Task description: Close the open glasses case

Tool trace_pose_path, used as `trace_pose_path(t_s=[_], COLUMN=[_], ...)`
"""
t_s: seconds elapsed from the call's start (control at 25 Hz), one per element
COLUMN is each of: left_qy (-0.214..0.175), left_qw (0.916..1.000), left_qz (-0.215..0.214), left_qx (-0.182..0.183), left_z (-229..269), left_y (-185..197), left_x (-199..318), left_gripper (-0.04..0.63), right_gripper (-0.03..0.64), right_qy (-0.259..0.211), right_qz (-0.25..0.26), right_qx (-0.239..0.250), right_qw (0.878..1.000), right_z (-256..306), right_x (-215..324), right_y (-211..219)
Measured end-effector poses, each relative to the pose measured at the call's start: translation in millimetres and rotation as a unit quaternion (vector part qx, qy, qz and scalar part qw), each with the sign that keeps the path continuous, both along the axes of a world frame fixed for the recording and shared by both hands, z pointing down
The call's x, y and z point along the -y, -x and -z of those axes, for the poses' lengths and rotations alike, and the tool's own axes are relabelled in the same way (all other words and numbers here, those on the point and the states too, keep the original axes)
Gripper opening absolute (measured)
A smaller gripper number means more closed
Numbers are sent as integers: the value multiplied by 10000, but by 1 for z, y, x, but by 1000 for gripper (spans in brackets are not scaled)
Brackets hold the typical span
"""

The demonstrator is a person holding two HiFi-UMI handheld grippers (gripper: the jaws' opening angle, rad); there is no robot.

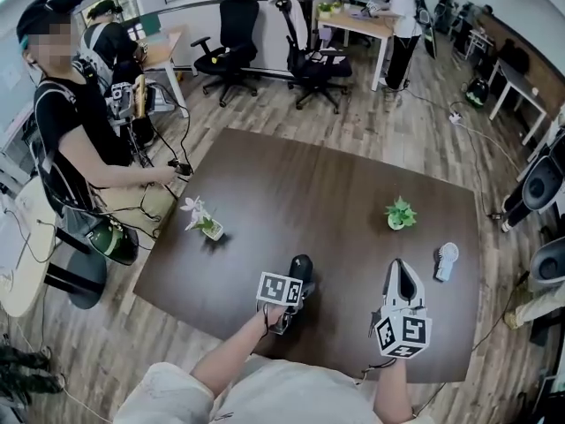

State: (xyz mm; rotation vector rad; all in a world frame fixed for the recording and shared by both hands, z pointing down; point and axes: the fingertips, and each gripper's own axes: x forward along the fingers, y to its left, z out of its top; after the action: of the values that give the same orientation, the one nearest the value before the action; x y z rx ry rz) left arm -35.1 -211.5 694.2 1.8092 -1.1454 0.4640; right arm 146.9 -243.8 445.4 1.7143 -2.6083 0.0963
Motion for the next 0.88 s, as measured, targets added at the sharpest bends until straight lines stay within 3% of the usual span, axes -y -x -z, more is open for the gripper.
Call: trace_pose_path(t_s=[0.68, 0.88], left_qy=[-40, -517], left_qw=[9998, 9978], left_qz=[32, 137], left_qx=[-192, 380], left_z=[1, 19], left_y=[2, 14], left_x=[-2, 4], left_gripper=[273, 385], right_gripper=[2, 2], right_qy=[51, 47], right_qz=[-21, -88], right_qx=[-14, -13], right_qw=[10000, 9999], right_z=[-4, -5], right_x=[0, 1], right_y=[-2, -7])
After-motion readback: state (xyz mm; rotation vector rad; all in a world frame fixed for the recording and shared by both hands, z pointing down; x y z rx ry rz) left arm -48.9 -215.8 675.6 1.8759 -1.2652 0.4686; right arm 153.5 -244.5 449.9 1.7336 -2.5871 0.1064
